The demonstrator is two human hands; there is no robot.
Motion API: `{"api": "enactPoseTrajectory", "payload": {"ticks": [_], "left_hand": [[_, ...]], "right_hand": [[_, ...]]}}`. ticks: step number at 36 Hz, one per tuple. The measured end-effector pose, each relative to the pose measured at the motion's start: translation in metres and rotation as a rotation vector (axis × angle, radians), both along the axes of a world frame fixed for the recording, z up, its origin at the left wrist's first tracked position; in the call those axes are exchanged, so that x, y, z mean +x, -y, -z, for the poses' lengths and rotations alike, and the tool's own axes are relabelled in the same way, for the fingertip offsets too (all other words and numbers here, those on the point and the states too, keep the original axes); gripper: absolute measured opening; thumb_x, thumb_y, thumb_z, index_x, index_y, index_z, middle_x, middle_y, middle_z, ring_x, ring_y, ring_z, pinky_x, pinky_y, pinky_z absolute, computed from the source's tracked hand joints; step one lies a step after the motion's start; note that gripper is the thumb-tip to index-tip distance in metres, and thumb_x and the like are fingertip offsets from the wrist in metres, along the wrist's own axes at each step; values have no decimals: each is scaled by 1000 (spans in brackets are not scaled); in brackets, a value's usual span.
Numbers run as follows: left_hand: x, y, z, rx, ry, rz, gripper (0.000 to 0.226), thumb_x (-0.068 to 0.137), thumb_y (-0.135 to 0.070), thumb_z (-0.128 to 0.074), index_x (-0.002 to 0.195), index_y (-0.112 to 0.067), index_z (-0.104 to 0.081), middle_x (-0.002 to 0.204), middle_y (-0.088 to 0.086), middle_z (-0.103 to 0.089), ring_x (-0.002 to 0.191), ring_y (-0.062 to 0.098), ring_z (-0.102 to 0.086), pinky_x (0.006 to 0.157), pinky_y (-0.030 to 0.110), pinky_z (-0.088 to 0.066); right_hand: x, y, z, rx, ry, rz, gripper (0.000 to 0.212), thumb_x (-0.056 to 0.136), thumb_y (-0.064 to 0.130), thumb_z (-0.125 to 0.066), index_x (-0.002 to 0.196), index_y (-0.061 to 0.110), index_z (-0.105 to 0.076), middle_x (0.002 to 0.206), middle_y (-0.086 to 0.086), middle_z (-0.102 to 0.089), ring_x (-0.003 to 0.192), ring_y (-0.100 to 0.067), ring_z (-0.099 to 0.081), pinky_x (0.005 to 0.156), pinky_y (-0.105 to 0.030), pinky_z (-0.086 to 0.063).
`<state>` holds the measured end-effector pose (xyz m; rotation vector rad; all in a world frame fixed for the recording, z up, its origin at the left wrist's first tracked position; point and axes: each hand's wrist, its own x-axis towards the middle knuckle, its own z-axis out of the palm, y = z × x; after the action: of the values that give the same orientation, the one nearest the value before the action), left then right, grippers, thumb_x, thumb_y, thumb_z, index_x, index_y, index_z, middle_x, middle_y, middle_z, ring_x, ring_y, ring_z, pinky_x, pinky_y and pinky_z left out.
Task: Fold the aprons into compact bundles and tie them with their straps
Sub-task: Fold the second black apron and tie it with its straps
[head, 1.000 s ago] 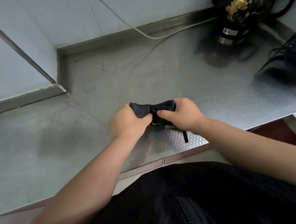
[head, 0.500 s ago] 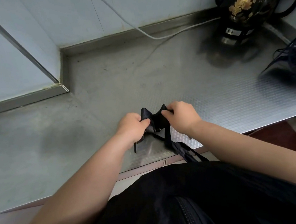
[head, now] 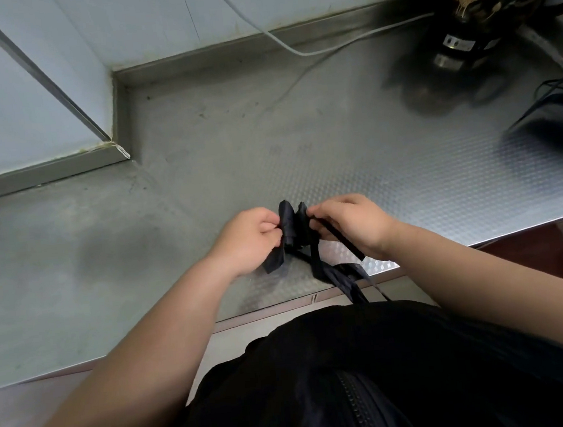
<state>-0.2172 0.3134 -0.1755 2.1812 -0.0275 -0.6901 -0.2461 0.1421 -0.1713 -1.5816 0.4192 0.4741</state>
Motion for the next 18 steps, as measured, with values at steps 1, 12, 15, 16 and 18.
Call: {"api": "enactPoseTrajectory", "payload": {"ticks": [1,12,15,16,18], "left_hand": [[0,-1,-1,13,16,20,13,92,-7,-54,98,-16,-59,78,0,-64,74,19,-60,87,36,-52],[4,-2,-14,-75,-113,43,6,95,-13,-52,90,-15,-50,74,5,-58,64,9,-58,59,17,-53],[4,-4,-11,-237,-226,-16,13,96,-10,-50,87,-17,-54,72,2,-54,64,8,-53,63,20,-48],[4,-4,-12,-297,-274,-36,15,97,-9,-48,87,-17,-56,72,0,-54,64,8,-53,62,19,-46],[4,-5,-13,-372,-338,-67,22,98,-6,-43,90,-14,-61,73,-1,-58,65,7,-56,57,15,-43]], "right_hand": [[0,0,0,1,-12,-17,22,86,12,-58,86,-8,-64,77,-13,-55,77,-22,-51,90,-42,-46],[1,4,5,-151,88,-169,12,86,4,-65,85,15,-69,86,0,-69,85,-12,-64,91,-26,-49],[2,-1,8,-219,144,-141,11,89,15,-64,91,8,-72,91,-7,-71,90,-18,-67,92,-34,-52],[3,-2,9,-234,155,-137,12,90,18,-63,88,10,-71,89,-8,-71,87,-18,-65,92,-37,-51],[4,-3,11,-255,166,-140,18,91,24,-61,81,11,-69,82,-9,-67,79,-17,-60,91,-43,-51]]}}
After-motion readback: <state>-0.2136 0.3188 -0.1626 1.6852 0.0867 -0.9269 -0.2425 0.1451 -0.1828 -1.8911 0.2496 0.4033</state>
